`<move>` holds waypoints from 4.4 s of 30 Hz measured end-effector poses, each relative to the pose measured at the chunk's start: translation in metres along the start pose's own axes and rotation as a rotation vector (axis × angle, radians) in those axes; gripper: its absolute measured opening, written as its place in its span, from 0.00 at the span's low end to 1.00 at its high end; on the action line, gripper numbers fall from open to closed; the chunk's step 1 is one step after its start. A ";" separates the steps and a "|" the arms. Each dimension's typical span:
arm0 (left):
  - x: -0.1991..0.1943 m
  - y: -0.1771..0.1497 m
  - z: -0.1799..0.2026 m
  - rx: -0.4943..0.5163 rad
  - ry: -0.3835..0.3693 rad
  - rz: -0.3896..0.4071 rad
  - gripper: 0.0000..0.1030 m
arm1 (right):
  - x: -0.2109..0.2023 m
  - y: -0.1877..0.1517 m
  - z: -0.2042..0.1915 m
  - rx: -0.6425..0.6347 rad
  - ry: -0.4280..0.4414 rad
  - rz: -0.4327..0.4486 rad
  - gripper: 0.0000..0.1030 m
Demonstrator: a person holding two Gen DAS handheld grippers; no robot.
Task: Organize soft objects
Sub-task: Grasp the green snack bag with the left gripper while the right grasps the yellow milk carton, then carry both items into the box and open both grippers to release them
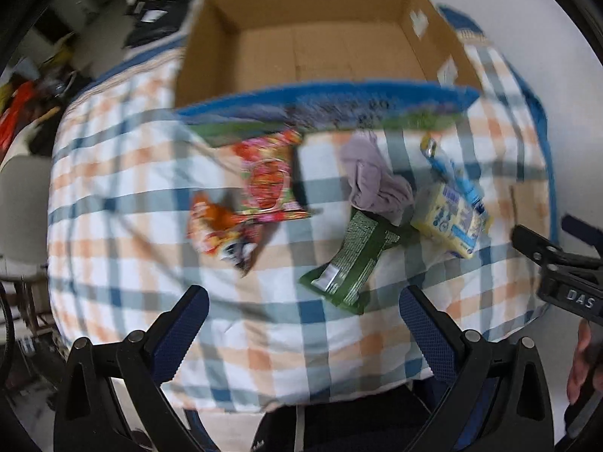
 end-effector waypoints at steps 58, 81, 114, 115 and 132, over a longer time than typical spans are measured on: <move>0.077 0.021 -0.035 -0.164 -0.046 -0.134 0.32 | 0.160 -0.052 -0.087 0.093 0.147 -0.266 0.64; -0.103 0.146 -0.032 -0.110 -0.256 0.129 0.32 | -0.042 0.039 -0.053 0.100 0.341 0.093 0.63; 0.085 0.371 -0.085 -0.199 -0.383 -0.154 0.33 | 0.121 0.288 -0.101 -0.023 0.107 0.005 0.64; 0.085 0.370 -0.086 -0.200 -0.382 -0.154 0.33 | 0.122 0.289 -0.103 -0.026 0.116 0.001 0.64; 0.065 0.360 -0.105 -0.202 -0.234 -0.111 0.79 | 0.114 0.280 -0.116 -0.045 0.076 0.027 0.89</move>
Point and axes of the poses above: each gripper's, at about its wrist camera, not at the fingertips, and x roughly the way its jaws point, z to its right, y to its top, the point moved 1 cm from there along x, roughly the way its jaws point, and after that the axes turned 4 degrees about -y, right-handed, at the moved point
